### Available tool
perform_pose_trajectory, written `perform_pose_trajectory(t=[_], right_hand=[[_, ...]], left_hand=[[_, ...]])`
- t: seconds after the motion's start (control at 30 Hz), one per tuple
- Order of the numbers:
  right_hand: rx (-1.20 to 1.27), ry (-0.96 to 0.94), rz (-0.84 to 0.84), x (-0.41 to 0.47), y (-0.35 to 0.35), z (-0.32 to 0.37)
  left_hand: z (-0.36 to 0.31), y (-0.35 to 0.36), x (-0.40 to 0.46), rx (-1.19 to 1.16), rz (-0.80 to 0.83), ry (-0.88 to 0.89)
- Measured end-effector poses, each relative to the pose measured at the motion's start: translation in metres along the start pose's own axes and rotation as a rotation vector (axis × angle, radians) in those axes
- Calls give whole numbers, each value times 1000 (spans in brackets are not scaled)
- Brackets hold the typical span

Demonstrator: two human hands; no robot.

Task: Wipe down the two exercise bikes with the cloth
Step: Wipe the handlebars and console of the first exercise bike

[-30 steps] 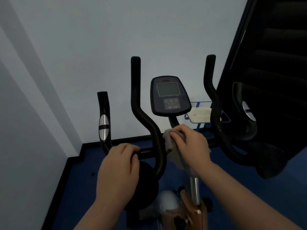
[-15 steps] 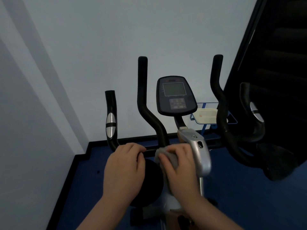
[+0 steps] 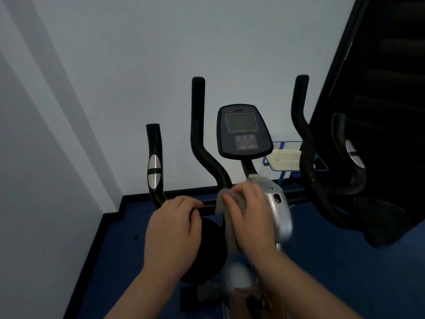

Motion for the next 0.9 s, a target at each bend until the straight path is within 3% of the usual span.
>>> perform_pose_trajectory(t=[0.13, 0.33, 0.57, 0.73, 0.9], right_hand=[[-31, 39, 64, 24, 0, -2], [119, 24, 47, -48, -8, -7], [10, 33, 33, 45, -9, 1], [-43, -34, 96, 7, 6, -1], [4, -111, 119, 50, 2, 8]], left_hand=[[0, 1, -2, -1, 1, 1], [2, 0, -3, -17, -25, -12], [8, 7, -3, 4, 19, -45], [19, 15, 1, -59, 106, -114], [21, 25, 19, 186, 228, -66]])
Point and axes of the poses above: each hand's wrist, its own x-axis towards the middle knuckle, its own y-axis out of the palm, z = x × y, the point moved 7 cm from there along x, towards the middle knuckle, and after that the axes turned 6 degrees about -y, right-handed, at the moved point
